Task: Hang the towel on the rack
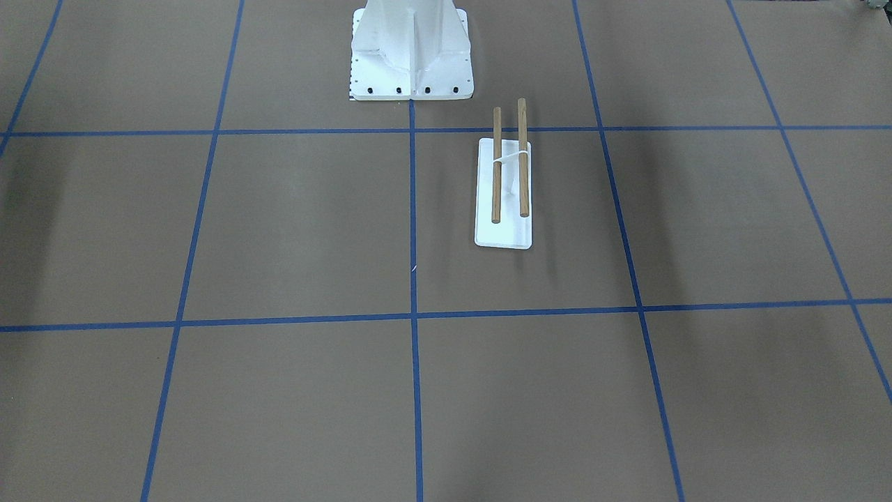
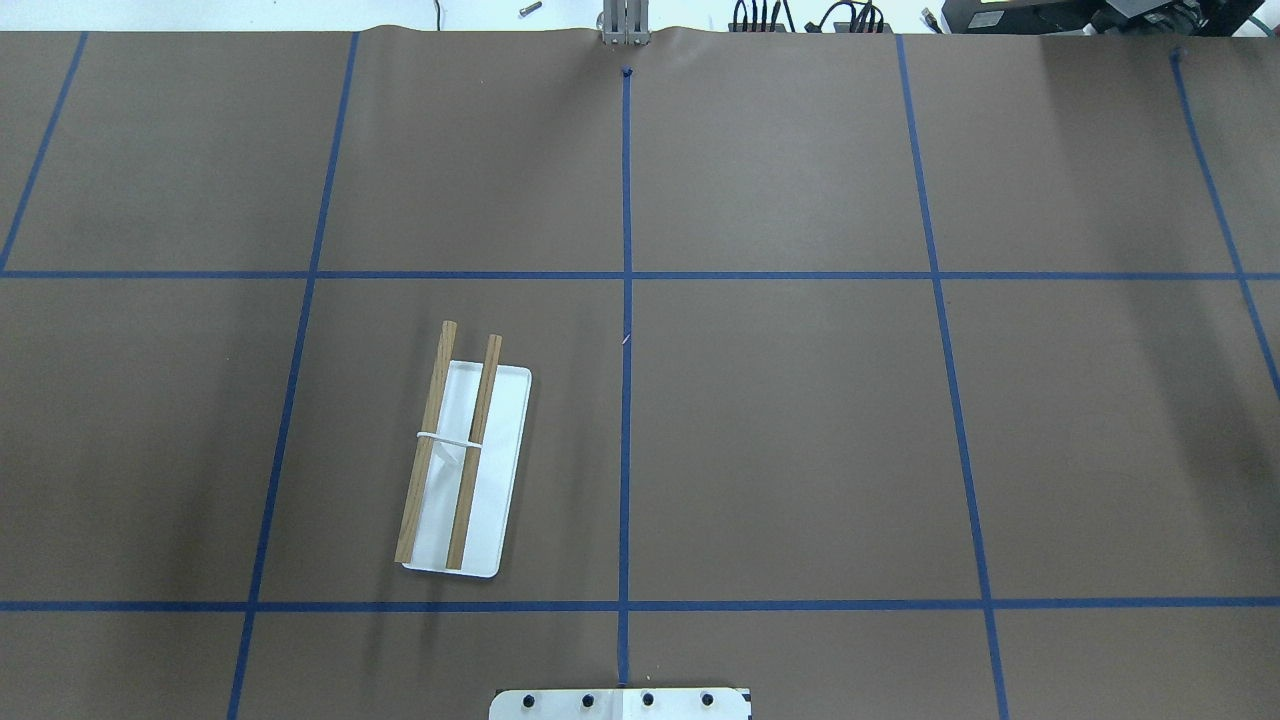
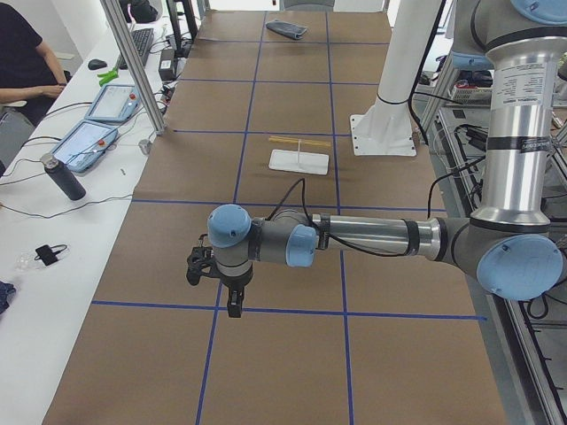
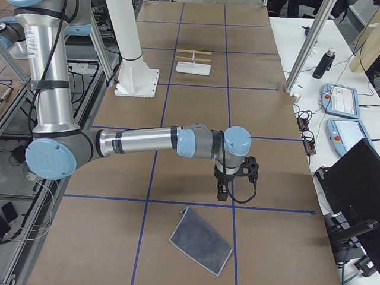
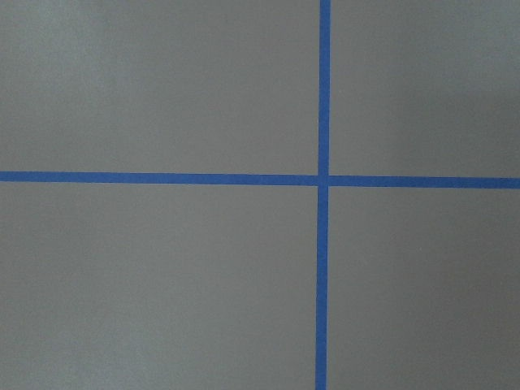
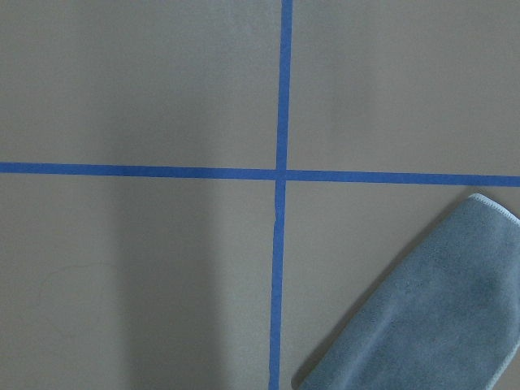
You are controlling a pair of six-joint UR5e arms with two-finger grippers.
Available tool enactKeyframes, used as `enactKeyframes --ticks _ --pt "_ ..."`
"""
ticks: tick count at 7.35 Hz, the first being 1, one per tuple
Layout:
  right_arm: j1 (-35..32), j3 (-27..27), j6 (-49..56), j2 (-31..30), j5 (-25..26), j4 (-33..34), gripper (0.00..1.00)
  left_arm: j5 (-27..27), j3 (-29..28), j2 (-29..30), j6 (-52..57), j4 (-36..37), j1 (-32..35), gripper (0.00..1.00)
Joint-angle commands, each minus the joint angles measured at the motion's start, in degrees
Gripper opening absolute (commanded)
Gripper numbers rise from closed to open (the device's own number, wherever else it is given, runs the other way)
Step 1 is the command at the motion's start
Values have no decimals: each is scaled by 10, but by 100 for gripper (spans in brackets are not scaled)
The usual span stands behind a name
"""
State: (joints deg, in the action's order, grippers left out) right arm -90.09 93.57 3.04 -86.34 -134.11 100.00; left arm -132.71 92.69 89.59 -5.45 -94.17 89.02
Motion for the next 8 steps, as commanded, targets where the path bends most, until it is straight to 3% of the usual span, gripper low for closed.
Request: enactKeyframes --ticks 1,6,8 --pt "2 3 -1 2 1 -2 100 1 6 6 0 -5 -1 99" --pt "7 12 -2 0 2 -5 100 5 -16 16 1 -19 -7 99" --pt "7 3 4 -15 5 -38 100 0 -19 7 -5 -57 -7 99"
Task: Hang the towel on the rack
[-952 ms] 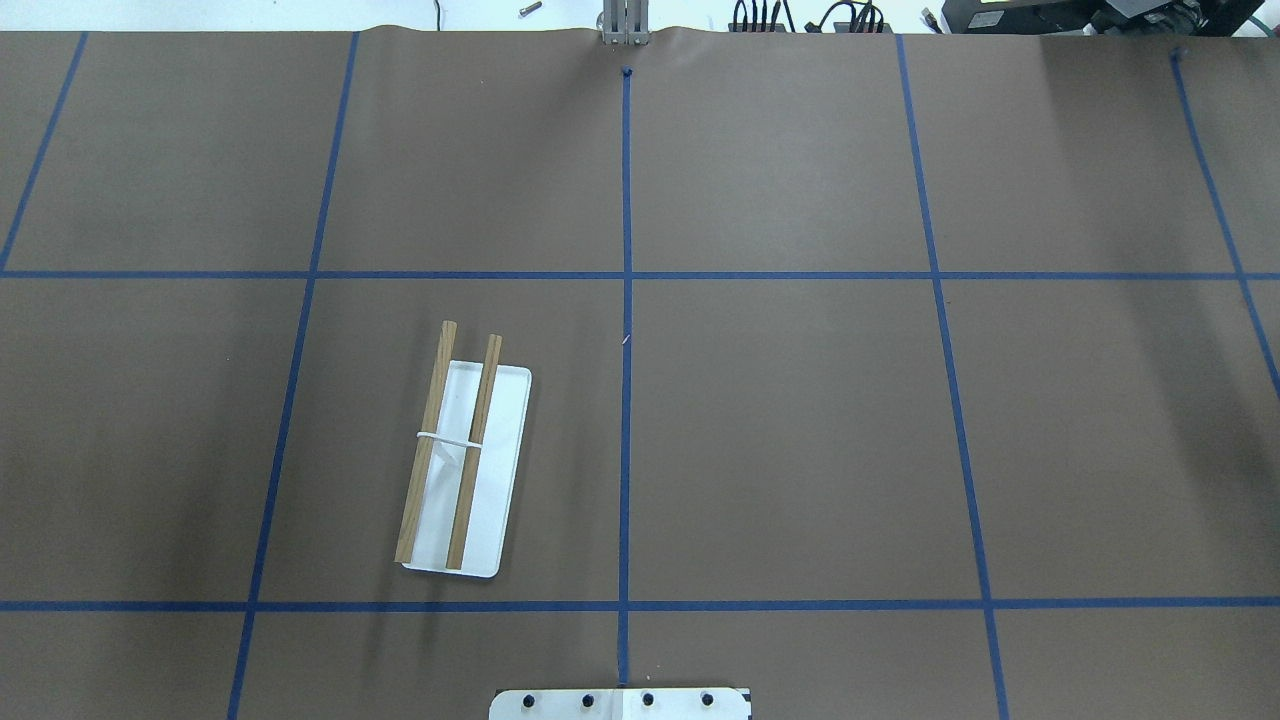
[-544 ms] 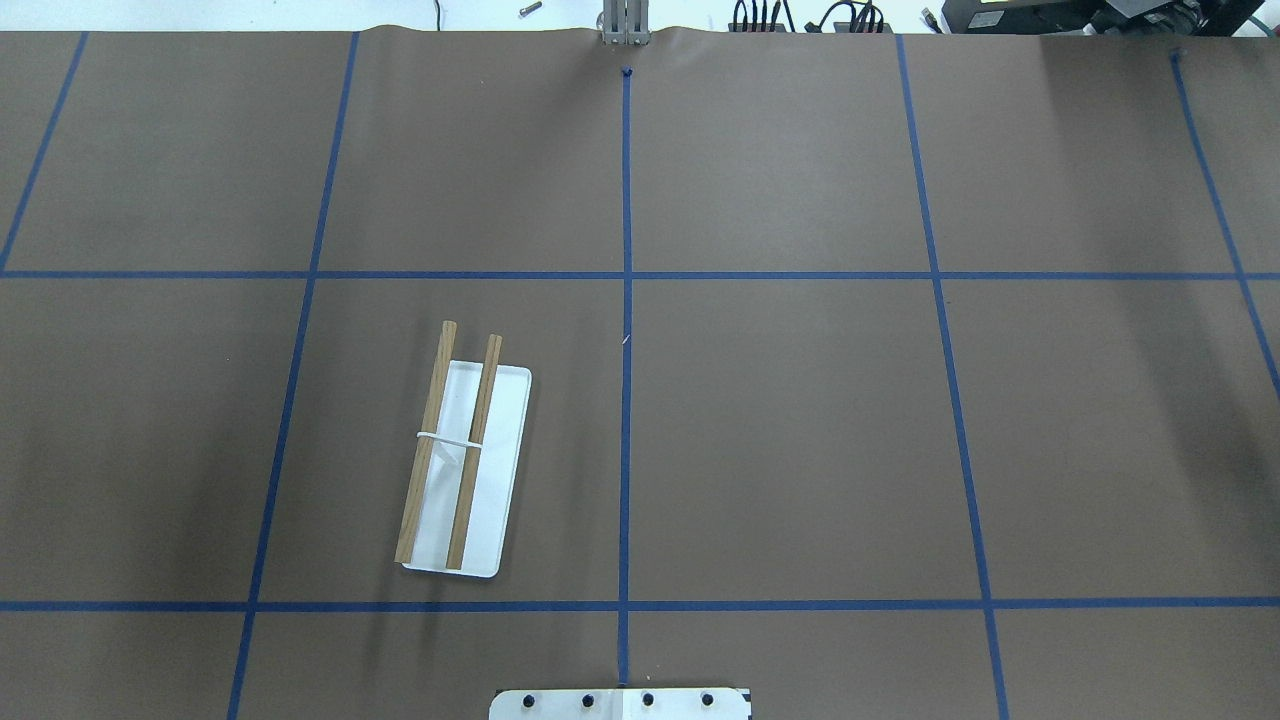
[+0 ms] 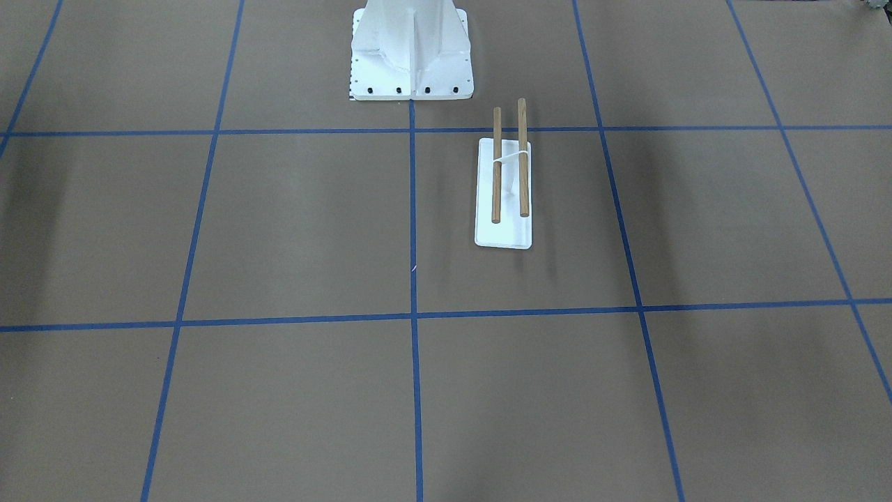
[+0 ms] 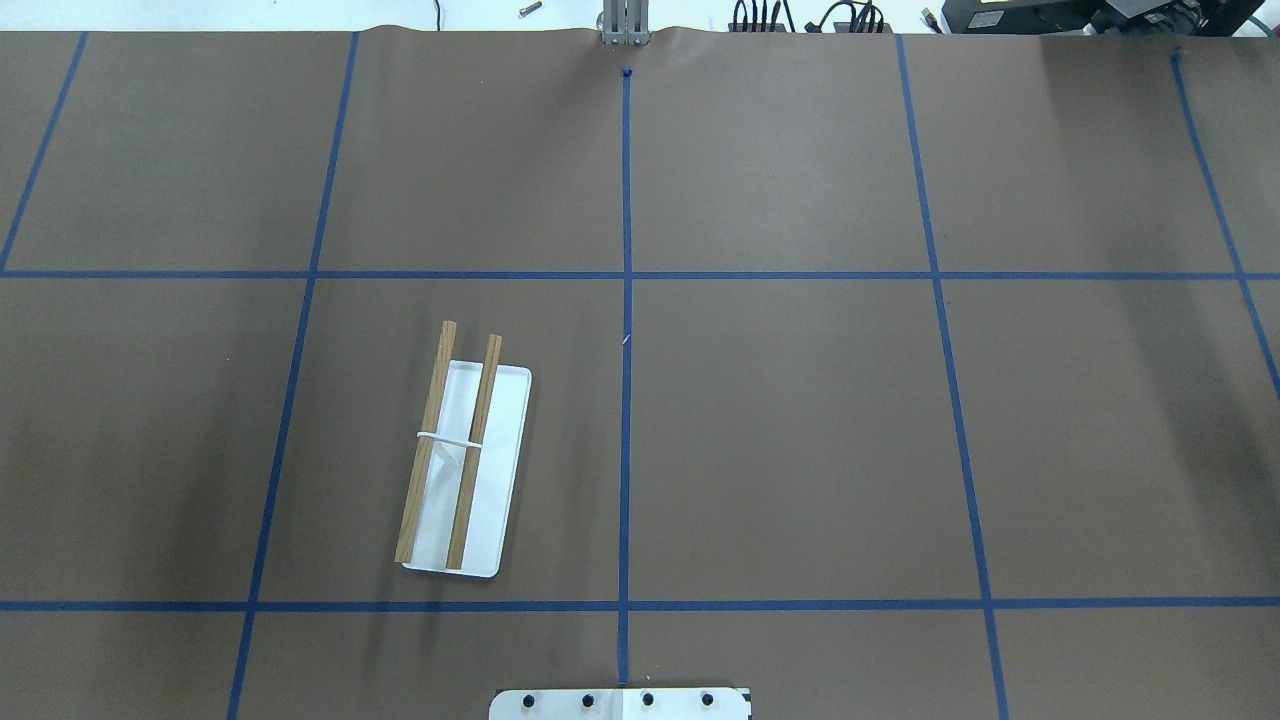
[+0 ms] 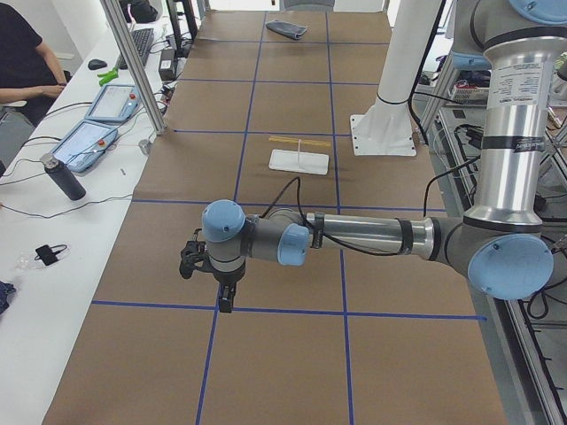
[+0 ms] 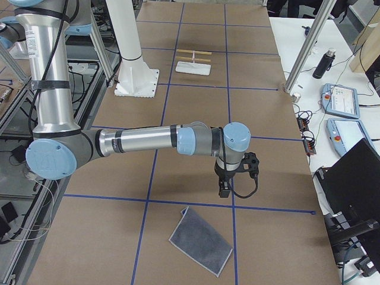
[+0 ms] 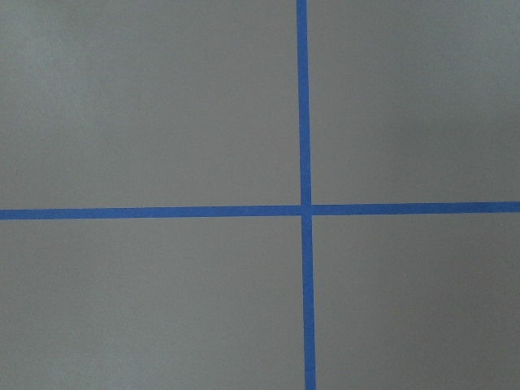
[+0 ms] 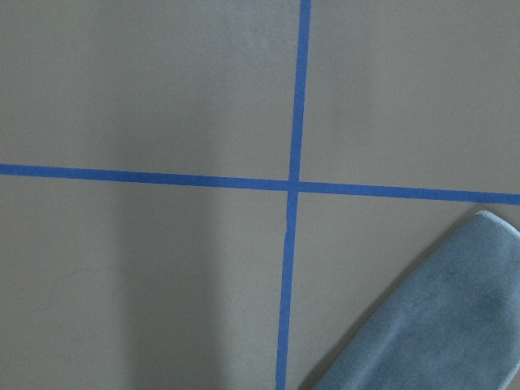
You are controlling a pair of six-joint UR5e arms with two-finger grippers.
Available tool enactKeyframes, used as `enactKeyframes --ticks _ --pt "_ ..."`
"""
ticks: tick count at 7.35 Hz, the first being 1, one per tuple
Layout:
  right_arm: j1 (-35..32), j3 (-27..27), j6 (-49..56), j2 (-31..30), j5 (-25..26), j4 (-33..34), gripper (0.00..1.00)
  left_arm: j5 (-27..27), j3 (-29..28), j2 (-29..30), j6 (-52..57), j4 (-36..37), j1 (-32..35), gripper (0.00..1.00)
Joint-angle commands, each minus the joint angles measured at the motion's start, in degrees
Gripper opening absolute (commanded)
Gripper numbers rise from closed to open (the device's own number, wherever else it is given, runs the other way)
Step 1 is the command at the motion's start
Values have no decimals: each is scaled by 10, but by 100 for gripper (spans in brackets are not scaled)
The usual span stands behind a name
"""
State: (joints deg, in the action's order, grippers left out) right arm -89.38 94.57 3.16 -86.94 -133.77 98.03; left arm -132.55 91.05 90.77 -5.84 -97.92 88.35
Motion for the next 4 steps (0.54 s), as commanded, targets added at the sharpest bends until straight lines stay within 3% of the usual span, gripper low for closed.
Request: enactKeyframes --ticks 1,4 --pt "0 -17 0 -9 -1 -23 100 -1 -2 -4 -1 -20 0 99" --pt "17 -64 -5 -10 -4 -23 100 -2 -1 -4 -1 -22 0 99"
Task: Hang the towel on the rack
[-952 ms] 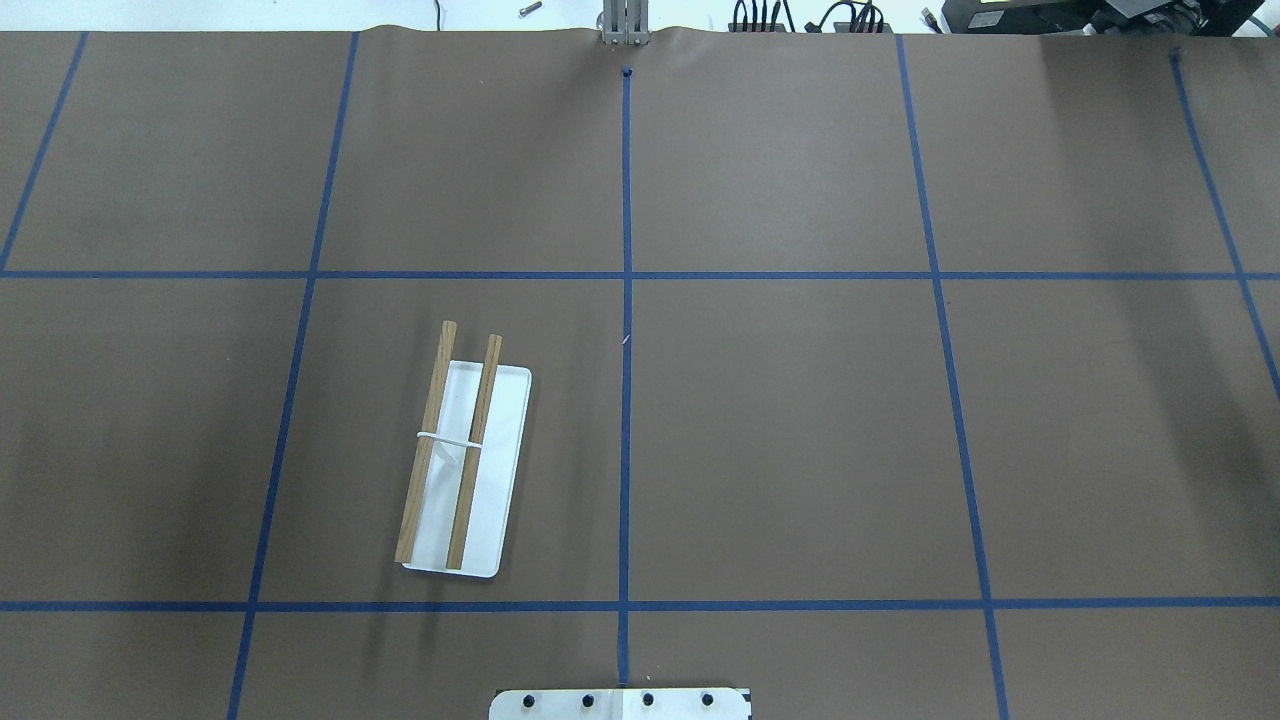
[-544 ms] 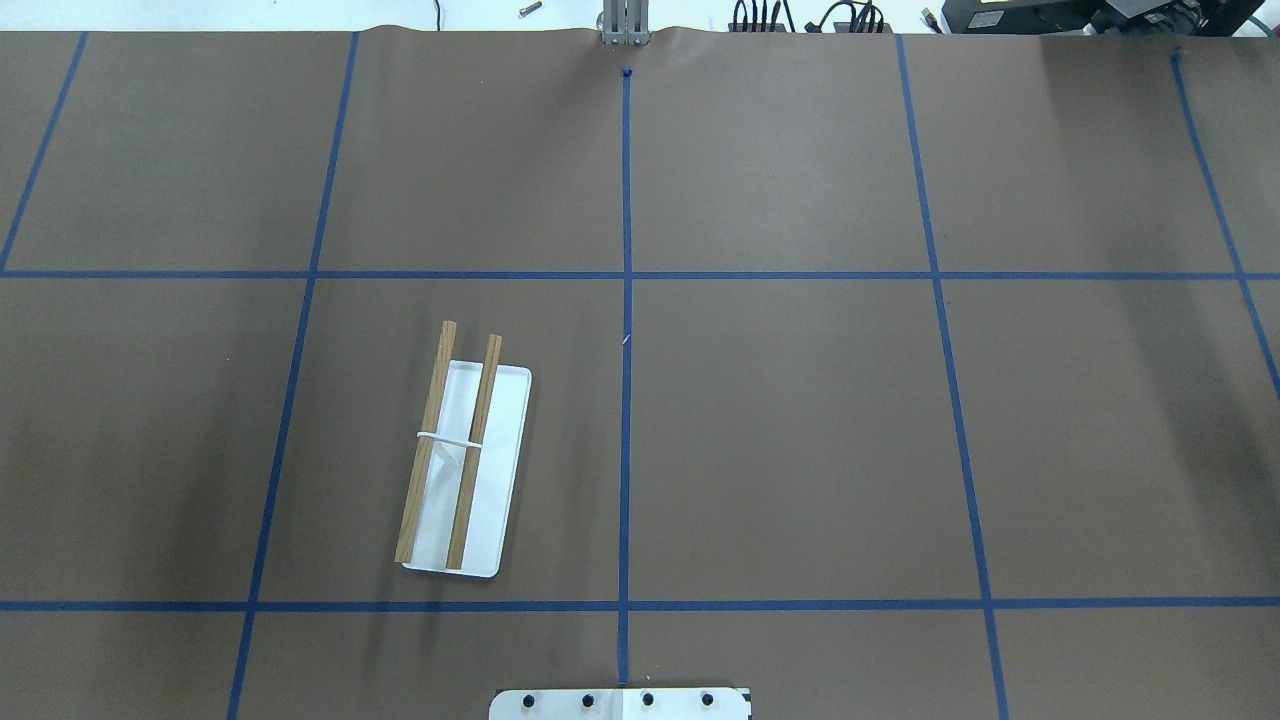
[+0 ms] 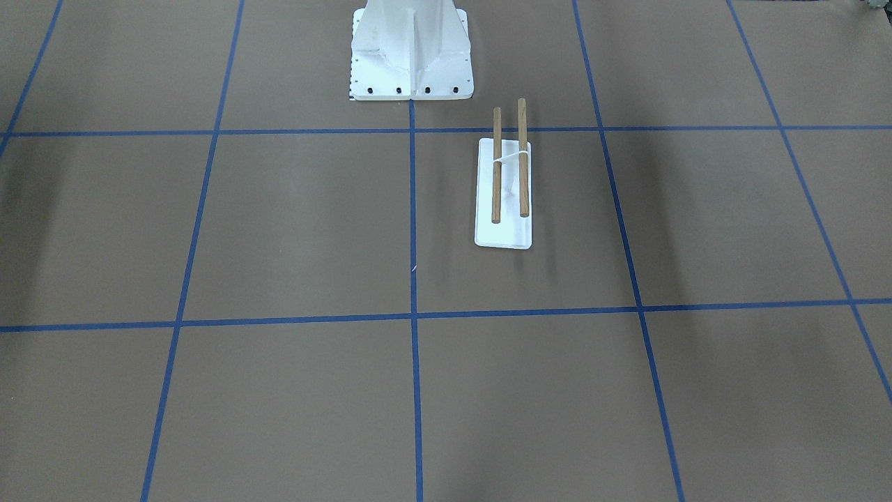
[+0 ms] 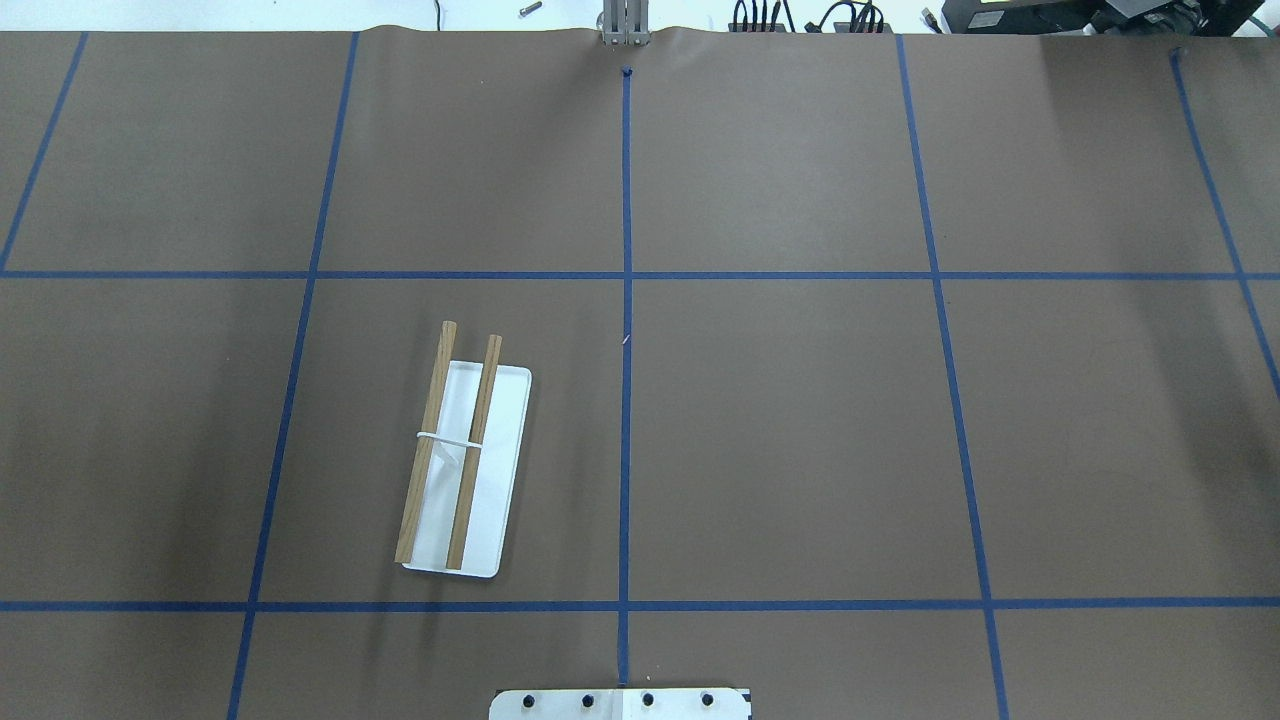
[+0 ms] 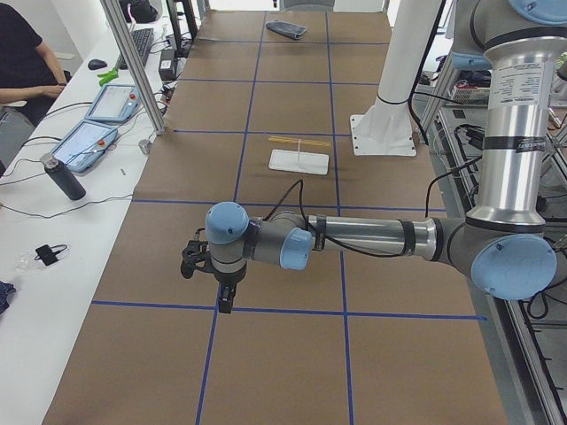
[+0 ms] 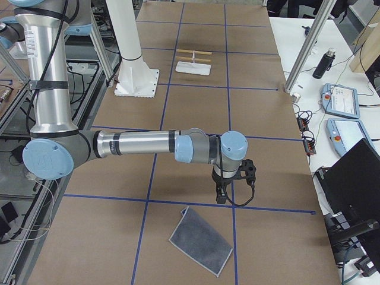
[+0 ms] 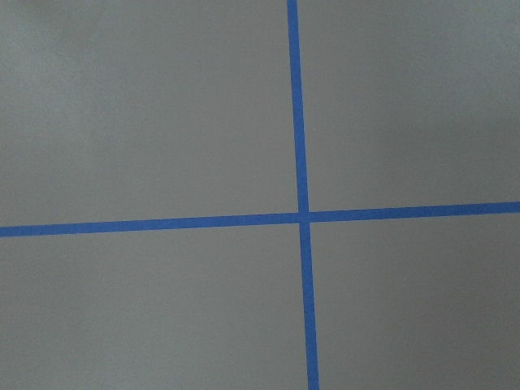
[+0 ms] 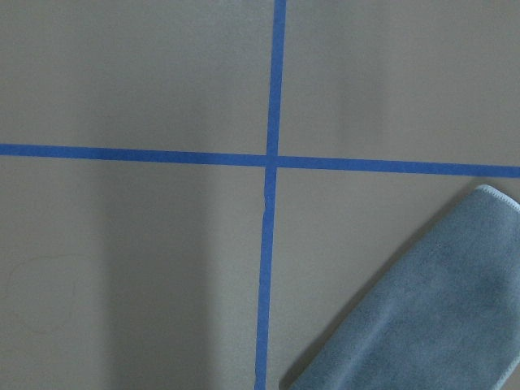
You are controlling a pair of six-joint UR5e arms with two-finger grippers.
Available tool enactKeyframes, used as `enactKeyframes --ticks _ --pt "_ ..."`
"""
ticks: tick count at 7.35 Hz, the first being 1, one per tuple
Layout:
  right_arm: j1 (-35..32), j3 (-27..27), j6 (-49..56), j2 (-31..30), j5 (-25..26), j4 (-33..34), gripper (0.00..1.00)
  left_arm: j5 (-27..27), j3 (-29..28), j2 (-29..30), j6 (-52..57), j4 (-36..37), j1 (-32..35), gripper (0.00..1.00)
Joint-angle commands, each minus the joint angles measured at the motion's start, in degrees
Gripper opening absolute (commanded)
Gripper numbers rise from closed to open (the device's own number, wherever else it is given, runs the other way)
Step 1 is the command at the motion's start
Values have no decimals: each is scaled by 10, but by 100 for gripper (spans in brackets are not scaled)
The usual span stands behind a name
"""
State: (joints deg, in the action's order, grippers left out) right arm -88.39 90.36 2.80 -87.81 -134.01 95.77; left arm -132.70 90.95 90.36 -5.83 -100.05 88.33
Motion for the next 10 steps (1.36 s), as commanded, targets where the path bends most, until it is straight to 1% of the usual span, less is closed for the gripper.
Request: enactKeyframes --ticks 1,3,4,6,7,10 --pt "13 -30 -6 -3 -6 -1 100 -1 0 0 -1 -1 0 99" --pt "51 -47 -28 -5 -2 -9 100 -2 1 -1 -2 -1 0 99" --pt "67 -65 -32 -29 -1 -63 100 -2 2 -1 -10 -1 0 99" --pt "93 -151 -122 -35 -1 -220 100 -3 1 -1 -12 -1 0 99" --pt "95 -172 -132 -35 -3 -256 100 -11 0 -1 -15 -1 0 99" --pt "106 -173 -132 -39 -6 -255 100 -13 2 -1 -19 -1 0 99"
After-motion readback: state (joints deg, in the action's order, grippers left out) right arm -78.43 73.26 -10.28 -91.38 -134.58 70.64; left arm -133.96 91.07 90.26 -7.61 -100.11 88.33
